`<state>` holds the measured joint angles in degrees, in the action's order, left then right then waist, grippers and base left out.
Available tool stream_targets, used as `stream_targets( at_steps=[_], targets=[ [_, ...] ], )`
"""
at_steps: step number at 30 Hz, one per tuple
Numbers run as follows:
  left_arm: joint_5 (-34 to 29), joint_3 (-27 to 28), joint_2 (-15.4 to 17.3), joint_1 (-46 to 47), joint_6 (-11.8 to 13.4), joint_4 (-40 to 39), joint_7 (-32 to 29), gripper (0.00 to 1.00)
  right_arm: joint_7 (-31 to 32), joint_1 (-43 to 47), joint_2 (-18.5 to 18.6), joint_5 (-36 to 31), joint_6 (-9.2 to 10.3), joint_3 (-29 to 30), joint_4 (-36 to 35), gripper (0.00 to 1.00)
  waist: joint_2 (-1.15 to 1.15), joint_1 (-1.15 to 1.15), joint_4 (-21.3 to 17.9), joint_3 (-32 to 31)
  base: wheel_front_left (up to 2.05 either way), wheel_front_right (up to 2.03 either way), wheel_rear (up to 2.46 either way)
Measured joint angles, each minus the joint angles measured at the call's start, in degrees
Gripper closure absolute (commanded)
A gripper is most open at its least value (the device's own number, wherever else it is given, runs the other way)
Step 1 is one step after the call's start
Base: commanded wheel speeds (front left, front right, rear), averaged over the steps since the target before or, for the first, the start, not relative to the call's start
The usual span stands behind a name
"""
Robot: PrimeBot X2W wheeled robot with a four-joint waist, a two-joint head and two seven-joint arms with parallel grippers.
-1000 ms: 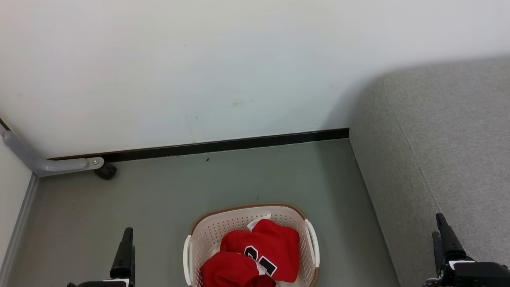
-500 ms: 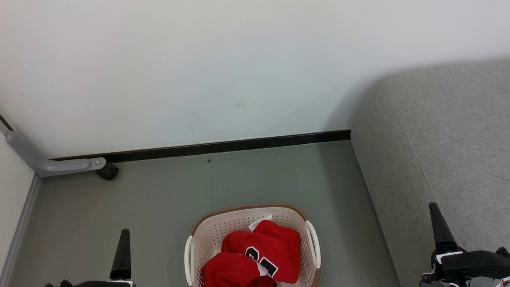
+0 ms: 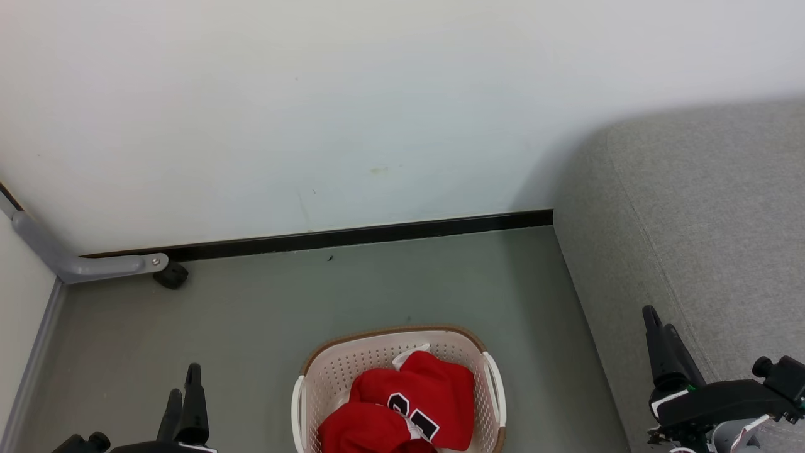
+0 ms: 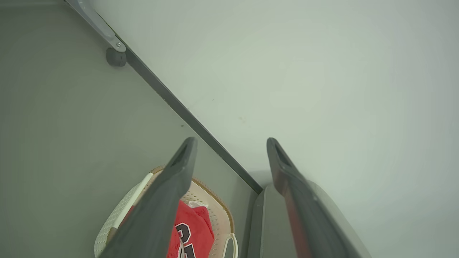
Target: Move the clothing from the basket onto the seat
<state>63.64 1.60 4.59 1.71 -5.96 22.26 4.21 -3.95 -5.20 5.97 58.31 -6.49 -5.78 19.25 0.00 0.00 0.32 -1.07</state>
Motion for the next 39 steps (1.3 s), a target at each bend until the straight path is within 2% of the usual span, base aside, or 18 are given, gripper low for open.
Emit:
stream_targets(
  at_steps=[10, 19, 39],
  targets=[
    [-12.7, -2.3, 2.6, 0.0, 0.5, 0.6, 2.1, 0.0, -2.3, -1.2, 2.3, -12.1, 0.29, -4.9, 0.6, 0.0, 0.0, 0.0, 0.0, -0.2, 0.0, 0.0, 0.0],
    [-22.4, -3.9, 3.6, 0.0, 0.9, 1.1, 4.0, 0.0, -4.1, -1.7, 3.5, -20.4, 0.54, -7.8, 2.0, 0.0, 0.0, 0.0, 0.0, -0.4, 0.0, 0.0, 0.0],
    [-38.0, -3.9, 4.9, -0.2, 0.9, 3.0, 7.7, 0.0, -8.0, -2.5, 4.2, -34.3, 1.51, -11.2, 4.8, 0.0, 0.0, 0.0, -0.1, -0.7, 0.0, 0.0, 0.0]
  ],
)
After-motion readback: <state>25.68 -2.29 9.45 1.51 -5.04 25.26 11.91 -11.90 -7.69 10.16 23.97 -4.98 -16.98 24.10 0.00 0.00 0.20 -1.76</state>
